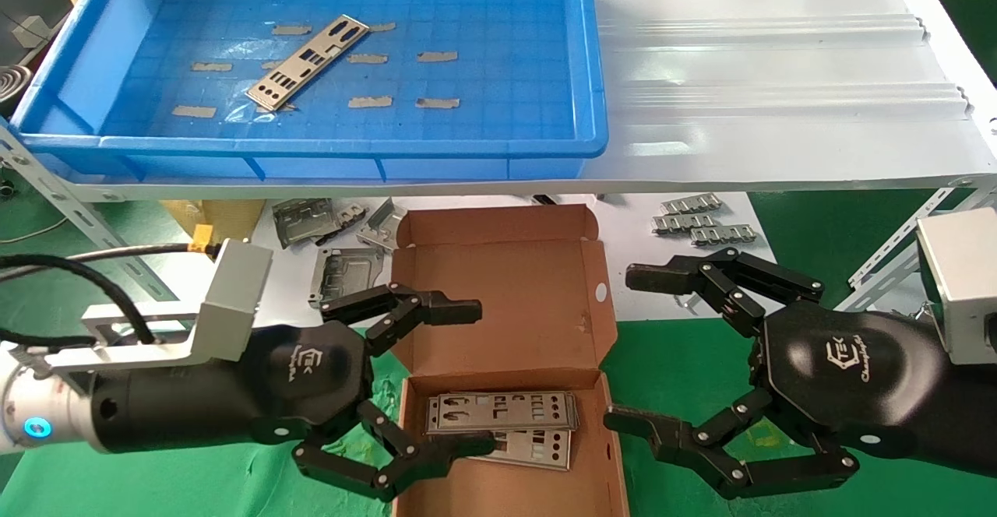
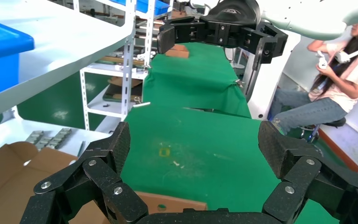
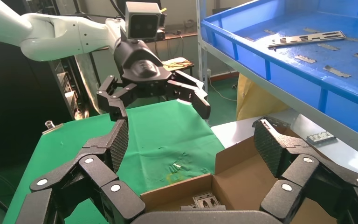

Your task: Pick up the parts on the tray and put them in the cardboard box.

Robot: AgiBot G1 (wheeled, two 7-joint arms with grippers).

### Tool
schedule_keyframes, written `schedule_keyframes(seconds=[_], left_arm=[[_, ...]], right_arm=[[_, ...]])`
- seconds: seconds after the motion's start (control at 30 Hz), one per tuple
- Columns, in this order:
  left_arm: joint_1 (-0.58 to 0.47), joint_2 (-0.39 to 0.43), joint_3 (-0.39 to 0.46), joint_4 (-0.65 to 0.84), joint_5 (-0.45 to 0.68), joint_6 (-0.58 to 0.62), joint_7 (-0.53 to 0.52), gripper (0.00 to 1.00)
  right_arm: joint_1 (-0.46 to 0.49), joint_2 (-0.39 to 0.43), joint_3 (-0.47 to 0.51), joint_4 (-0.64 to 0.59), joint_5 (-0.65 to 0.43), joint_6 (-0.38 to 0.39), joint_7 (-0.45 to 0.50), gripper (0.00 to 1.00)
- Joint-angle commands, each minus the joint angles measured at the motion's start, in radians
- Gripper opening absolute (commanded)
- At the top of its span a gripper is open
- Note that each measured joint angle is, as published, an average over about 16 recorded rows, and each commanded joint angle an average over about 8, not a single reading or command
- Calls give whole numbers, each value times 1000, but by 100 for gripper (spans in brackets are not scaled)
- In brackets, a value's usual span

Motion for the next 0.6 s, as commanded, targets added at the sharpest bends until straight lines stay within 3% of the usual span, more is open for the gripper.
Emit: schedule_keyframes(seconds=[0.03,0.6], left_arm=[[9,-16,-12,-21,-5,-4,-9,100],[88,-157,-112,-200,-52,-35,-86,100]], right_arm=[[0,0,0,0,0,0,0,100],[0,0,0,0,0,0,0,100]])
